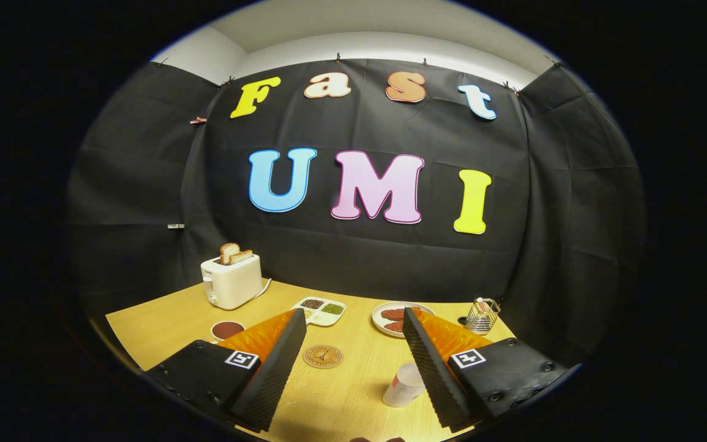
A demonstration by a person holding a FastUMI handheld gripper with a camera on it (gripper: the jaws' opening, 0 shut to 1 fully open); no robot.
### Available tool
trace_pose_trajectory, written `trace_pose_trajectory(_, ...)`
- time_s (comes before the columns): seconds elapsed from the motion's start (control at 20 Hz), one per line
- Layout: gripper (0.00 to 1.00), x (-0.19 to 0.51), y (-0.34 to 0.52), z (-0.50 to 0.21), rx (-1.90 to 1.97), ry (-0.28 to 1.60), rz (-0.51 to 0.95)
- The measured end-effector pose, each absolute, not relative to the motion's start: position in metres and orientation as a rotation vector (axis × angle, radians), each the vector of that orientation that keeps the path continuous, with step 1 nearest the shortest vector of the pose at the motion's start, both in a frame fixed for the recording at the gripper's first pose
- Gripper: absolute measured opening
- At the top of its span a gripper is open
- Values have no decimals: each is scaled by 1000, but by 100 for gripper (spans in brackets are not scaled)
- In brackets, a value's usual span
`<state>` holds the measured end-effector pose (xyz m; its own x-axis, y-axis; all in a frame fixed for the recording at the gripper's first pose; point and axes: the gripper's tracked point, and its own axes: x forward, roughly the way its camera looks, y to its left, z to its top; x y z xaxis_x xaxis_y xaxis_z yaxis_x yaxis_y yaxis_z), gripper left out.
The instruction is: Take the bottle from table, then pour the juice into the cup, finally place the bottle on the coaster
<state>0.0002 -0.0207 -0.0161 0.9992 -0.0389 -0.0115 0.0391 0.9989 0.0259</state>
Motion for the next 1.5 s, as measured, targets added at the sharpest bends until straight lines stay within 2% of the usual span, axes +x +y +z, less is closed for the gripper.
trace_pose_trajectory(0.7, 97, 5, -59, -16, 8, -2, -119)
trace_pose_trajectory(1.0, 97, 13, -100, -55, 31, 48, -194)
trace_pose_trajectory(1.5, 97, 37, -112, -126, 51, 115, -170)
